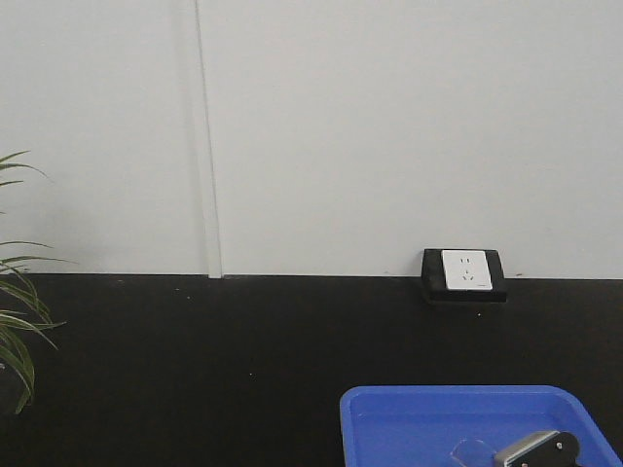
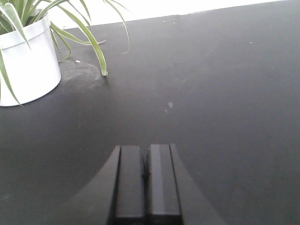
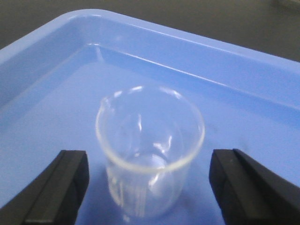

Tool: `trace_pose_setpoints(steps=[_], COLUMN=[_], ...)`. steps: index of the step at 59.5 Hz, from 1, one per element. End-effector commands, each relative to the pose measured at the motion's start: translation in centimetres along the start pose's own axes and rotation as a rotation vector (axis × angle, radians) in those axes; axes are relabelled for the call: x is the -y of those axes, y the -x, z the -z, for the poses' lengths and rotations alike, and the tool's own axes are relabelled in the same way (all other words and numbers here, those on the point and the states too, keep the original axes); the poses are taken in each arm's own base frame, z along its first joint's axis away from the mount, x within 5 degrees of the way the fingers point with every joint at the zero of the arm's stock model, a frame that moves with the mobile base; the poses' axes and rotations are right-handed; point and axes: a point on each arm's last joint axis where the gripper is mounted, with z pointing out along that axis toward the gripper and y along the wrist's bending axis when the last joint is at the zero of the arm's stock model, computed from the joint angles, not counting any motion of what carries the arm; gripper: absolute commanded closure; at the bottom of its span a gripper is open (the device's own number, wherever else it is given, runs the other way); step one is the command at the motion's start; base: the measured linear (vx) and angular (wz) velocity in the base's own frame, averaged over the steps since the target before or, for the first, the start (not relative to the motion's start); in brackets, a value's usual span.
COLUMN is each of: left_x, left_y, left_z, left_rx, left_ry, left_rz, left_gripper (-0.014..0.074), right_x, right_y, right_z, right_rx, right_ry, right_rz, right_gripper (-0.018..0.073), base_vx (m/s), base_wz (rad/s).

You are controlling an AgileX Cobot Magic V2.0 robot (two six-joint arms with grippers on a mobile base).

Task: Move beaker to silver tray on left bench
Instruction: 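Close the right gripper around the glass beaker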

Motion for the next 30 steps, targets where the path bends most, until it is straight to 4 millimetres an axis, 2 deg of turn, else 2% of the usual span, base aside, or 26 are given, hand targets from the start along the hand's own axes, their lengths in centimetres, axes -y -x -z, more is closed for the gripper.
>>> trace_pose_setpoints(steps=[1, 16, 25, 30], left_x=[0.1, 0.1, 0.1, 0.1], left_y=[0.1, 0.1, 0.1, 0.1], left_z=[-0.2, -0.2, -0.2, -0.2], left_rx=[0.063, 0.063, 0.063, 0.063], left_ry=[-0.005, -0.005, -0.005, -0.005], left_rz=[0.003, 0.003, 0.003, 0.003], left_gripper=[0.0595, 0.0595, 0.0595, 0.0595], right_x=[0.5, 1.1, 1.0, 0.7], right_y=[2.4, 2.6, 3.0, 3.8], right_z=[-0.9, -3.1, -2.9, -2.5], right_rx=[0.142, 0.136, 0.142, 0.163], right_ry=[0.012, 0.048, 0.059, 0.087], right_rz=[0.037, 0.044, 0.054, 0.065], right_gripper=[-0.0031, -0.0002, 0.0135, 0.0263], base_vx=[0.00, 0.00, 0.00, 0.00], base_wz=[0.00, 0.00, 0.00, 0.00])
